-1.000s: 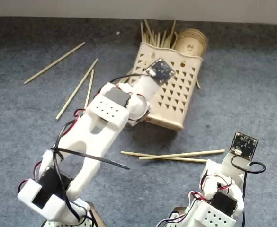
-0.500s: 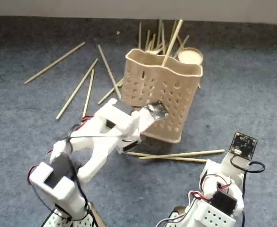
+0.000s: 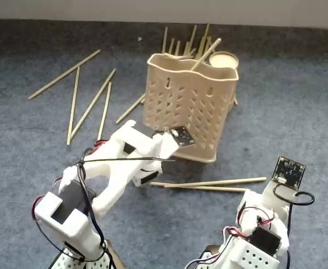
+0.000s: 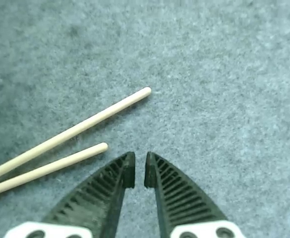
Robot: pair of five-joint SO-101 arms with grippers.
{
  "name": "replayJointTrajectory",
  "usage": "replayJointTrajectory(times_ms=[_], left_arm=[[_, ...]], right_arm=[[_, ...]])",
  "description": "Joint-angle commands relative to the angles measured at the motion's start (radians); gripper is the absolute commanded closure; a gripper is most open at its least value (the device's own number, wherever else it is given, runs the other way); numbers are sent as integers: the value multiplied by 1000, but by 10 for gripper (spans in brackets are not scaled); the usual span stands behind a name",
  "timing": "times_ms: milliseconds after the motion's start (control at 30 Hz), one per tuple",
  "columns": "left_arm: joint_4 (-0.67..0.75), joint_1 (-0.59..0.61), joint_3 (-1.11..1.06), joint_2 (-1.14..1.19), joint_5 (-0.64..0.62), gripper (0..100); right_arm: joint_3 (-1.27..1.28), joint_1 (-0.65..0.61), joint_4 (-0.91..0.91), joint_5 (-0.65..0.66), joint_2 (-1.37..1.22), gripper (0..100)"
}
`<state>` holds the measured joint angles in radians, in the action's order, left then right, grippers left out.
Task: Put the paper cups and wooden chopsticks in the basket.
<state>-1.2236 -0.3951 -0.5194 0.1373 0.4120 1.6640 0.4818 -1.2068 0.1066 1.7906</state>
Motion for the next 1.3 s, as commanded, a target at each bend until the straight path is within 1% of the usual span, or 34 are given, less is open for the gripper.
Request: replayJointTrajectory(times_ms=[0,100,200,233,300,433,533,667,733,800,833,900,967,1000,1100,1267], left_arm=[[-57,-7,-31,-13,94,947],[-109,1,-68,-13,146,947],[-109,8,-102,-21,157,976],[-109,16,-107,-39,157,995],[-109,36,-111,-116,157,993],[-118,61,-148,-417,157,989],[-133,54,-211,-743,152,989],[-126,82,-240,-1158,147,989],[-61,97,-240,-1293,92,989],[32,128,-232,-1357,-14,986],[91,148,-231,-1368,-68,969],[195,180,-214,-1356,-153,884],[269,188,-174,-1308,-215,795],[296,189,-140,-1274,-232,784],[394,208,-27,-1135,-241,819],[583,213,191,-826,-242,864]], right_arm=[[150,-2,-5,6,2,943],[150,-2,-5,6,2,943],[150,-2,-5,6,2,943],[150,-2,-5,6,2,943],[150,-2,-5,6,2,943],[150,-2,-5,6,2,943],[150,-2,-5,6,2,943],[150,-2,-5,6,2,943],[150,-2,-5,6,2,943],[150,-2,-5,6,2,943],[150,-2,-5,6,2,943],[150,-2,-5,6,2,943],[150,-2,-5,6,2,943],[150,-2,-5,6,2,943],[150,-2,-5,6,2,943],[150,-2,-5,6,2,943]])
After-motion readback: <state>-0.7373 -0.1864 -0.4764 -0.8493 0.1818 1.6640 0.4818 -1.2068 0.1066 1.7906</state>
